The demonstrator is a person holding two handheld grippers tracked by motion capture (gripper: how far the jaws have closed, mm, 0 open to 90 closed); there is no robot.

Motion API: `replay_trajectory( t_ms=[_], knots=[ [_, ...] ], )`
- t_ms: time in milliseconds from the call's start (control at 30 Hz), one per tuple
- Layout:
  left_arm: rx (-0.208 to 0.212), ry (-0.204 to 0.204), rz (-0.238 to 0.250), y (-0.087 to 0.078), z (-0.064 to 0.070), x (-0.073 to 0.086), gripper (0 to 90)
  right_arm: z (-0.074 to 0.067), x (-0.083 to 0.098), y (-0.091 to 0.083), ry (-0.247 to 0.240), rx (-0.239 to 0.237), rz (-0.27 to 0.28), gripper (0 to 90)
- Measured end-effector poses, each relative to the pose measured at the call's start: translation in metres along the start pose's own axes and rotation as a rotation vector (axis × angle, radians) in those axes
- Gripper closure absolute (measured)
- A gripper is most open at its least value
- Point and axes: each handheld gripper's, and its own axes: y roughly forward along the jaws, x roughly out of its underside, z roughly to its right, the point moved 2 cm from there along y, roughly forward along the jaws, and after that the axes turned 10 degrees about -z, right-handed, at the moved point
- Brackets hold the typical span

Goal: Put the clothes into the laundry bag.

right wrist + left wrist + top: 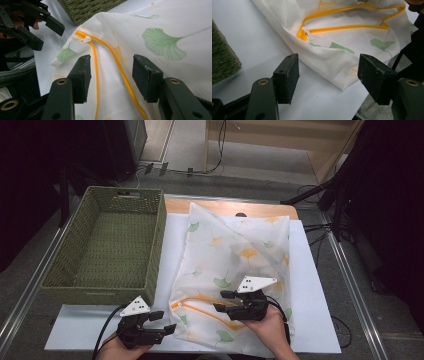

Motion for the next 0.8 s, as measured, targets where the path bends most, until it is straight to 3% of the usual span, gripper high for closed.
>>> replay_trajectory(
  t_ms=[367,800],
  knots=[
    [-0.019,-0.026,0.003,0.010,0.005,-0.002,33.8,-0.007,-0.018,0.019,-0.041,-0.027,-0.022,51.3],
    [-0.045,-0.074,-0.005,0.022,0.006,-0.008,25.4,-0.005,-0.019,0.021,-0.041,-0.036,-0.031,52.1]
  ],
)
